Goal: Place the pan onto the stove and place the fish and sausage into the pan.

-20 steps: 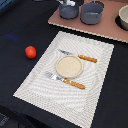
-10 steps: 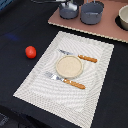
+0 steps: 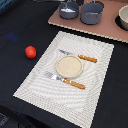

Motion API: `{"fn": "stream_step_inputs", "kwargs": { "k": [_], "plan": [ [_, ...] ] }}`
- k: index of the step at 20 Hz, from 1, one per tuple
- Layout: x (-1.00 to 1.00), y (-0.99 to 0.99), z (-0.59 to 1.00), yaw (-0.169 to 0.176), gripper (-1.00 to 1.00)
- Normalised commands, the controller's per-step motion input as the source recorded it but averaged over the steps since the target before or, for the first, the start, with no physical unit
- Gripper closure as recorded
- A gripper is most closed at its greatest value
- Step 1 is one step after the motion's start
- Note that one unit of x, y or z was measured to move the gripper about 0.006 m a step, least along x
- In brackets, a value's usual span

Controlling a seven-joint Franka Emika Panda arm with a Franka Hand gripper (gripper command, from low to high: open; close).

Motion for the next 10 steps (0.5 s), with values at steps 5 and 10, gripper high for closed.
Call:
{"fn": "stream_step_inputs", "kwargs": {
  "k": [5,10],
  "plan": [
    [0.07,-0.83,0.47,-0.042,-1.0],
    [0.02,-0.94,0.18,-0.006,-1.0]
  ]
}}
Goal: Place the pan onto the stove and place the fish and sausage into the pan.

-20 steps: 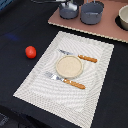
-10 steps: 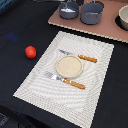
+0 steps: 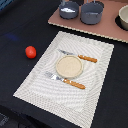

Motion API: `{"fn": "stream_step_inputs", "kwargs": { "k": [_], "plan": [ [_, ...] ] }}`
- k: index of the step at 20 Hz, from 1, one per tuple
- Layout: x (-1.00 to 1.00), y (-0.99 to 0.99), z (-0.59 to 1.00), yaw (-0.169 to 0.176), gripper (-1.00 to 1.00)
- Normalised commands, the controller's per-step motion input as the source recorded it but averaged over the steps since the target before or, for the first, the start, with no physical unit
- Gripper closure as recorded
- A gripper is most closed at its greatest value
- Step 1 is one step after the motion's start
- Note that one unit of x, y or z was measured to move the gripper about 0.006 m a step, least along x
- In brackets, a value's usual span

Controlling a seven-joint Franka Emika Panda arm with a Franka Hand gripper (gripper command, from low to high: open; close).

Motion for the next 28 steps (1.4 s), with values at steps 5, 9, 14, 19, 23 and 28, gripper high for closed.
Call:
{"fn": "stream_step_inputs", "kwargs": {
  "k": [5,9,14,19,23,28],
  "plan": [
    [0.01,-0.97,0.01,0.0,-1.0],
    [-0.02,-0.91,-0.1,-0.013,-1.0],
    [-0.07,-0.88,-0.05,-0.031,-1.0],
    [-0.1,-0.82,-0.05,-0.048,-1.0],
    [-0.16,-0.71,-0.15,-0.074,-1.0],
    [-0.27,-0.55,-0.34,-0.087,-1.0]
  ]
}}
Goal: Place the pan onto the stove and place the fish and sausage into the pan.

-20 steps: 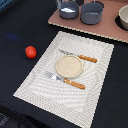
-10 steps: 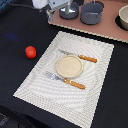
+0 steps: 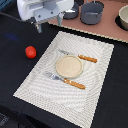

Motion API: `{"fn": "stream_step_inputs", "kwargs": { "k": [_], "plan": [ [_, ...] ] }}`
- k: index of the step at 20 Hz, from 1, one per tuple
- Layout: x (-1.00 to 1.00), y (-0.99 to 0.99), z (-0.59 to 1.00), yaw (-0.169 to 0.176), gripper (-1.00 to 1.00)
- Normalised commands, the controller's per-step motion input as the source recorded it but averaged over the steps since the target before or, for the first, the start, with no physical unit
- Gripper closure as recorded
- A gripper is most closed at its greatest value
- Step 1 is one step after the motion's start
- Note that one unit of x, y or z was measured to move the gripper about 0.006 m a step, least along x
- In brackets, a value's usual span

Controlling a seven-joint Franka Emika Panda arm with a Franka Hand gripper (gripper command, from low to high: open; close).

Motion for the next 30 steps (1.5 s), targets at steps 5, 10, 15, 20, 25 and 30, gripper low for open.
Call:
{"fn": "stream_step_inputs", "kwargs": {
  "k": [5,10,15,20,25,30],
  "plan": [
    [-0.39,-0.22,-0.45,-0.055,-1.0],
    [-0.32,-0.03,-0.4,-0.032,-1.0],
    [-0.23,-0.03,-0.36,-0.029,-1.0],
    [-0.34,-0.06,-0.4,-0.028,-1.0],
    [-0.46,-0.01,-0.4,-0.023,-1.0],
    [-0.6,0.01,-0.37,-0.02,-1.0]
  ]
}}
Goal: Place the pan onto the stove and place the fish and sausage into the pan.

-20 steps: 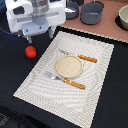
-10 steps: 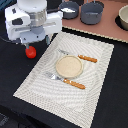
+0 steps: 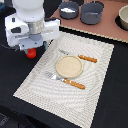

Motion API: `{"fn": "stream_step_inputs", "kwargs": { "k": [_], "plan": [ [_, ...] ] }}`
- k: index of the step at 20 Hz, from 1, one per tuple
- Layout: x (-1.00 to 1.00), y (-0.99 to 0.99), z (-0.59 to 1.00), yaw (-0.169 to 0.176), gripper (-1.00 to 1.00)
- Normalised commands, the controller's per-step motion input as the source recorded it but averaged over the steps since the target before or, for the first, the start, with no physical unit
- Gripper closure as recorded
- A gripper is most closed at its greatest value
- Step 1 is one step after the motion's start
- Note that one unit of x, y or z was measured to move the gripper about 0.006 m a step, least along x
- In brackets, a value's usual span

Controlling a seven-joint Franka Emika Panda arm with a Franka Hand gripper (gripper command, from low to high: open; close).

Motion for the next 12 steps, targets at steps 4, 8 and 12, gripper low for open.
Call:
{"fn": "stream_step_inputs", "kwargs": {
  "k": [4,8,12],
  "plan": [
    [-0.6,0.07,-0.34,-0.011,-1.0],
    [-0.3,0.08,-0.23,-0.016,-1.0],
    [0.04,0.13,-0.03,-0.043,-1.0]
  ]
}}
